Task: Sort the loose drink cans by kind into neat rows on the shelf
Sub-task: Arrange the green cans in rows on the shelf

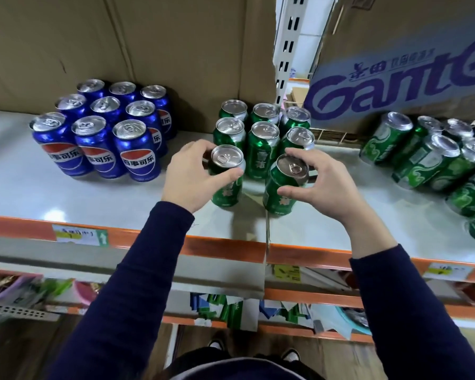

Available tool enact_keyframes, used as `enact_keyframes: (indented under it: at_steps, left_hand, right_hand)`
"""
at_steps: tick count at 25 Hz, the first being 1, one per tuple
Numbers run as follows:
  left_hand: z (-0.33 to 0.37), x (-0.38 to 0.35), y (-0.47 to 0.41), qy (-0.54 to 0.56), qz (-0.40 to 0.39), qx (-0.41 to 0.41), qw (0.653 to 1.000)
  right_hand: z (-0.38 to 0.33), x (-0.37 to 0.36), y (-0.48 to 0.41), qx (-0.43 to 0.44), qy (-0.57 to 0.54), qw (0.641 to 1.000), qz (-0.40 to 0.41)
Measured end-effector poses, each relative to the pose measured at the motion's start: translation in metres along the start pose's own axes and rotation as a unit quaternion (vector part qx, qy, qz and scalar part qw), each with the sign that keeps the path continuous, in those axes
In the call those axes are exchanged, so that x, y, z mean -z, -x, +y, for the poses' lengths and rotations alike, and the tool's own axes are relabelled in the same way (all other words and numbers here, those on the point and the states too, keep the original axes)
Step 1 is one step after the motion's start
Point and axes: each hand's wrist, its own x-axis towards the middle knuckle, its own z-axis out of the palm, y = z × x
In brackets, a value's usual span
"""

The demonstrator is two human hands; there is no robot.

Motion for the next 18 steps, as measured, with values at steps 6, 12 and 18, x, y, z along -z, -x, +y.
enact_keyframes:
  at_steps: [6, 12, 18]
  left_hand:
    - [0.002, -0.003, -0.015, -0.027, 0.012, 0.002, 1.0]
    - [-0.004, 0.003, -0.019, 0.005, -0.02, 0.01, 1.0]
    - [-0.009, 0.005, -0.013, 0.01, -0.038, -0.011, 0.999]
  right_hand:
    - [-0.001, -0.003, 0.001, 0.001, 0.002, 1.0, 0.009]
    - [-0.003, -0.002, 0.004, -0.006, -0.014, 1.0, -0.001]
    - [-0.006, -0.001, 0.002, -0.038, 0.032, 0.998, 0.029]
